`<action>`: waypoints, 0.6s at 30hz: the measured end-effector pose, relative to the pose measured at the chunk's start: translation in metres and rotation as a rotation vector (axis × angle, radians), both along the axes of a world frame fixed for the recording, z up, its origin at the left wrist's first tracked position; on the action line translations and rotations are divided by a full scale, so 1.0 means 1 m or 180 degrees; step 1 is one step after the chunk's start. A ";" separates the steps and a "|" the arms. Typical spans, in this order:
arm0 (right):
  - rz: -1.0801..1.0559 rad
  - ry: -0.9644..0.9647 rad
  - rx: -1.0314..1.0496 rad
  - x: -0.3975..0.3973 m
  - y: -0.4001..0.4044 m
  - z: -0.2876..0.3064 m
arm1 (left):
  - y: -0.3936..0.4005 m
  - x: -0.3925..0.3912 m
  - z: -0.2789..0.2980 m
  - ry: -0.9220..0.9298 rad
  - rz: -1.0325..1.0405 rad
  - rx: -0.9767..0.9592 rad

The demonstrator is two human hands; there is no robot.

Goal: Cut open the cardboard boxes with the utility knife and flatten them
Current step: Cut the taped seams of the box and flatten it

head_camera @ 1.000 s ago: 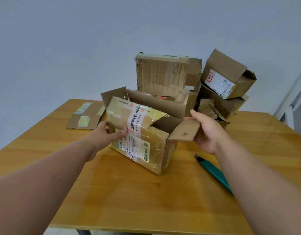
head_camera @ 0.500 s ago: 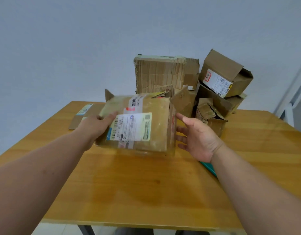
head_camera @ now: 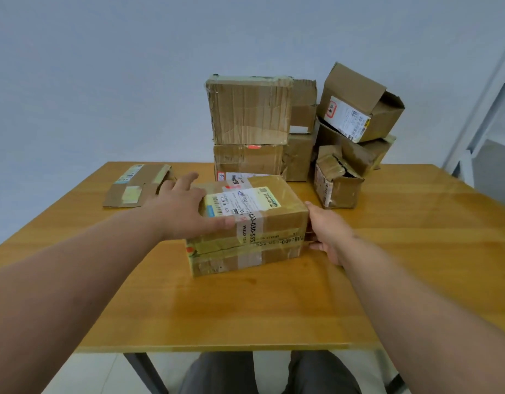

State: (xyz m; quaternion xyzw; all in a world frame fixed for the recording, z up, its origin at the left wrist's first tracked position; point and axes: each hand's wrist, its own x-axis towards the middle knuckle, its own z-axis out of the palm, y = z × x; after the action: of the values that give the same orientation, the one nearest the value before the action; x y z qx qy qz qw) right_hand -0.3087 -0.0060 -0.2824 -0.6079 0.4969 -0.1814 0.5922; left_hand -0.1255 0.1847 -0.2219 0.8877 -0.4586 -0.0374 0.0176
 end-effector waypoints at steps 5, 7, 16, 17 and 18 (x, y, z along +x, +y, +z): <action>0.0119 0.0987 -0.1626 -0.020 -0.009 -0.009 | -0.015 -0.010 0.000 -0.0064 -0.0862 0.0041; 0.0149 0.1667 -0.2065 -0.033 -0.013 -0.015 | -0.022 -0.016 -0.001 -0.0211 -0.0822 0.0096; 0.1130 0.2658 -0.2530 -0.060 -0.025 -0.028 | -0.046 -0.027 -0.008 -0.0840 -0.0770 0.0527; 0.1189 0.2563 -0.2514 -0.060 -0.026 -0.025 | -0.046 -0.023 -0.009 -0.0796 -0.0807 0.0613; 0.1217 0.2453 -0.2490 -0.060 -0.027 -0.022 | -0.046 -0.019 -0.010 -0.0735 -0.0853 0.0660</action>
State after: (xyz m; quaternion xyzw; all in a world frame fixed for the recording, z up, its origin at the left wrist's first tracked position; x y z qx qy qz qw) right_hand -0.3690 -0.0326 -0.3043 -0.8825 0.4540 -0.0070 0.1221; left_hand -0.1449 0.1383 -0.2316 0.8141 -0.5653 0.0156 -0.1318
